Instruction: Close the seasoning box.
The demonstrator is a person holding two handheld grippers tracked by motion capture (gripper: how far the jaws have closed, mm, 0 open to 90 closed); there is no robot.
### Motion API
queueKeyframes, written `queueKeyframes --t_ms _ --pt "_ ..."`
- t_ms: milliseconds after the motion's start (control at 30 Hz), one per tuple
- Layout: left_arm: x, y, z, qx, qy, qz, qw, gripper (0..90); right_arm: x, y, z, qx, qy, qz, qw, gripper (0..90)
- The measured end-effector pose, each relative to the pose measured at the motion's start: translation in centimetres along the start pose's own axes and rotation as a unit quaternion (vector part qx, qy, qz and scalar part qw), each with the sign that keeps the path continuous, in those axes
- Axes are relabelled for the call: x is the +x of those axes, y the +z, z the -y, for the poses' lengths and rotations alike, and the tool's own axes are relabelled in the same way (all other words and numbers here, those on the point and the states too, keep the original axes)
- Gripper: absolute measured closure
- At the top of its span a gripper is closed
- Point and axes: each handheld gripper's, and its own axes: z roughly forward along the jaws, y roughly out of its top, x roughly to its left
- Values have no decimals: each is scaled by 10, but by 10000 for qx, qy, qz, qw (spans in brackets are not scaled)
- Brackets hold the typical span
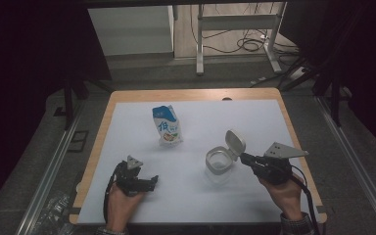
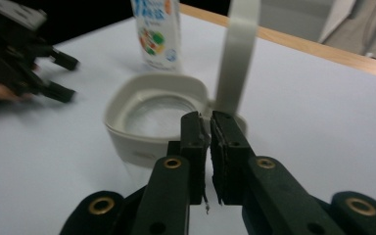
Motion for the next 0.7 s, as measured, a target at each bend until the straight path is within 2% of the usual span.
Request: queueKeyframes --t_ms 67,133,167,233,300,367,433,533,567,633,700 --pt "0 0 0 5 7 -8 10000 4 -2 -1 2 80 -67 169 9998 821" --pt "0 0 0 6 2 -5 10000 4 -5 0 4 139 -40 206 9997 801" --pt "0 0 0 5 -3 -3 10000 3 -7 3 5 235 -59 340 9991 787" --pt "0 0 0 8 -2 -3 10000 2 -8 4 6 256 -67 378 9989 780" --pt "0 0 0 5 -3 0 10000 1 -12 8 10 326 -72 549 9979 743" --pt "0 0 0 0 -9 7 10000 1 -14 9 11 347 -78 605 9975 729" --pt "0 0 0 -2 -11 8 10000 2 -19 12 15 407 -3 716 9966 690" --pt "0 0 0 -5 -25 14 10000 3 -24 15 19 467 58 782 9958 657" --pt "0 0 0 -2 -25 13 10000 3 -30 18 22 542 109 831 9950 609" --pt "0 0 0 2 -23 14 10000 3 -35 21 26 615 183 837 9944 575" --pt "0 0 0 3 -23 16 10000 3 -36 22 28 630 201 846 9942 562"
